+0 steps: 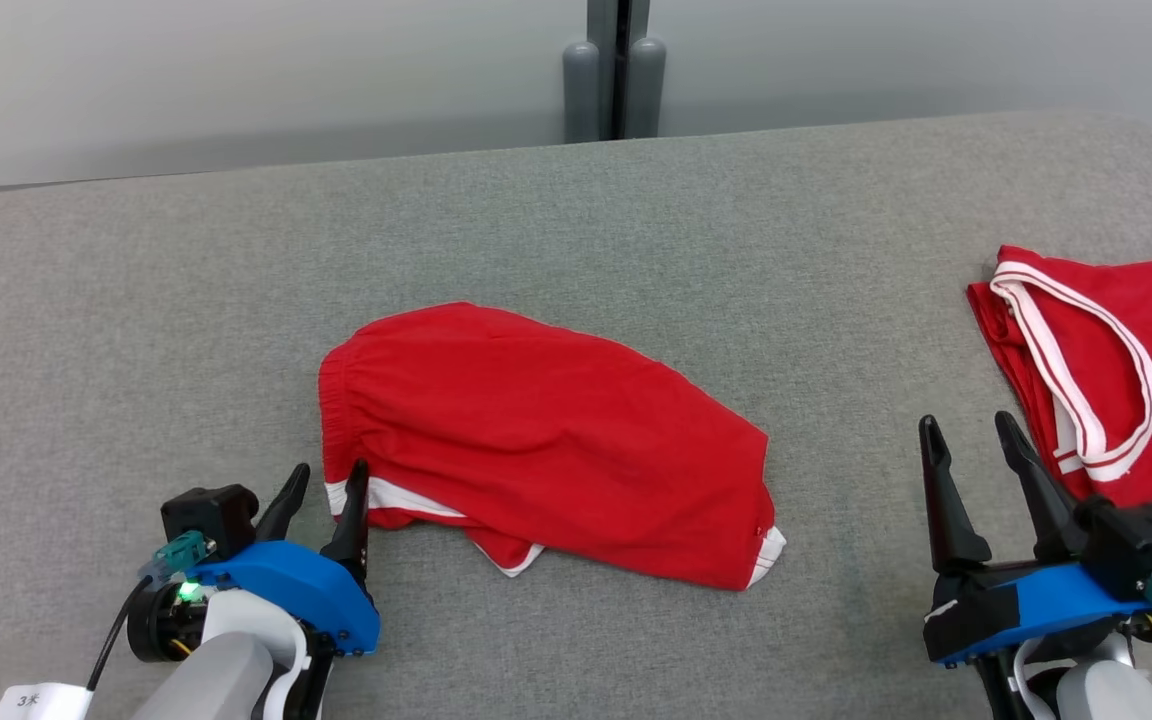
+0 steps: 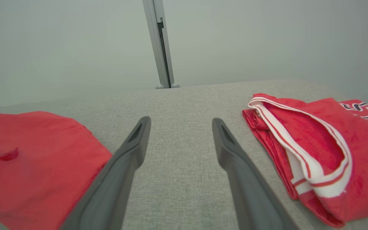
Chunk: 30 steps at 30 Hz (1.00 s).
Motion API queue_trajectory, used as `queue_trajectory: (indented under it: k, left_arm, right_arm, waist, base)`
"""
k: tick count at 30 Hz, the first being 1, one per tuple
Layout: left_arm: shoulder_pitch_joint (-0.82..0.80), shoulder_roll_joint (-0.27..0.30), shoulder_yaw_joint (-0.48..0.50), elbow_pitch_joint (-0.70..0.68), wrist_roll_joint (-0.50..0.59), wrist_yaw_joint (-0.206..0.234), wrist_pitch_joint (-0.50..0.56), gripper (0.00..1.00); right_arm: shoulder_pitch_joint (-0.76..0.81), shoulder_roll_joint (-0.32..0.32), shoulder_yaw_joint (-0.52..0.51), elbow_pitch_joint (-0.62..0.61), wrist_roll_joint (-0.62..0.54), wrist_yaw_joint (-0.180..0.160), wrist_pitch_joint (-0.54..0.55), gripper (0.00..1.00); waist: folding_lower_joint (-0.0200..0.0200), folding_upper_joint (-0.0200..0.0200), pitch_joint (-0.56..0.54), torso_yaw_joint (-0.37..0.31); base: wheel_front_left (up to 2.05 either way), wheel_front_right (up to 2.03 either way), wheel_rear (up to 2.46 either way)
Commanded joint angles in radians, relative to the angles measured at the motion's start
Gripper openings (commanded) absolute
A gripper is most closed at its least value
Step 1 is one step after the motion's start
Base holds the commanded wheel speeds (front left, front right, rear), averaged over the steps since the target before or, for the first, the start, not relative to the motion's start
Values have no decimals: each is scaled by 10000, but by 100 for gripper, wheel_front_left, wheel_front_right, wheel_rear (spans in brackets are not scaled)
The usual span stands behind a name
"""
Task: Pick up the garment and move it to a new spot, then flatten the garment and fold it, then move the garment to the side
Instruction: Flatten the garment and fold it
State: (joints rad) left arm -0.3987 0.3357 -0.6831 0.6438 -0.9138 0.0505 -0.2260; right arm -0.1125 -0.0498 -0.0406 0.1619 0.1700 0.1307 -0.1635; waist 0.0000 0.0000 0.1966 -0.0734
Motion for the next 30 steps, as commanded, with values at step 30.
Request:
queue_trajectory:
  k: [30]
  left_arm:
    - [2937, -698, 4370, -3819, 4135, -670, -401, 100]
  right_arm:
    - [630, -9, 420, -11, 871, 3, 1630, 100]
  waist:
    - [0, 0, -867, 1185]
  base:
    - [0, 0, 0]
